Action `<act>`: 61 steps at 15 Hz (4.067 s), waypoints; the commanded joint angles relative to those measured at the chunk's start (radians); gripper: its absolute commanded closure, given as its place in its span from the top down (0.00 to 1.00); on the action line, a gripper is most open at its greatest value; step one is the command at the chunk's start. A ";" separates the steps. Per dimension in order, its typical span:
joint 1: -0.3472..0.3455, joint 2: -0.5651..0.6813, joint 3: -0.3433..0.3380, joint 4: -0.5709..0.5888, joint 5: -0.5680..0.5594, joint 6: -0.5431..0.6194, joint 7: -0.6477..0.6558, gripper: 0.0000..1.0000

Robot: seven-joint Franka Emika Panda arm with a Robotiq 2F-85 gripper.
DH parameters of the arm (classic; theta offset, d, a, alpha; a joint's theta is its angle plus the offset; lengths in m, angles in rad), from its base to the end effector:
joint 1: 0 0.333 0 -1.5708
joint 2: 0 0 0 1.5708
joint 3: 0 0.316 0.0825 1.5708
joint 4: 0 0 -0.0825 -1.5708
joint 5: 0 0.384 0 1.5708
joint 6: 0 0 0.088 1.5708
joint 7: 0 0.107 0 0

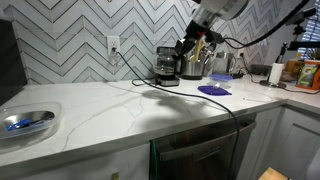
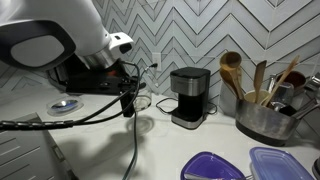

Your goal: Pick up the carafe and slot it onto the coffee drip pan of the coffee machine

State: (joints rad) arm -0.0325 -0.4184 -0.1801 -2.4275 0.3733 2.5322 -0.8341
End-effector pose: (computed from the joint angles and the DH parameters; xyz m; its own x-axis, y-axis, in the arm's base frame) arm 0.4479 -0.1071 0.5140 0.7584 0.3053 0.5759 0.3433 -0.9381 0.0452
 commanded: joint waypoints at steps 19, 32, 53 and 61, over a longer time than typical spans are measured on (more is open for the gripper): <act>-0.038 0.336 -0.072 0.204 0.004 0.106 0.278 0.07; -0.097 0.507 -0.017 0.376 -0.089 0.137 0.427 0.07; -0.131 0.659 0.051 0.508 -0.194 0.219 0.580 0.07; -0.142 0.660 0.068 0.499 -0.202 0.209 0.583 0.93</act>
State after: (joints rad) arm -0.1518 0.2316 -0.1315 -1.9296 0.1903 2.7304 -0.2573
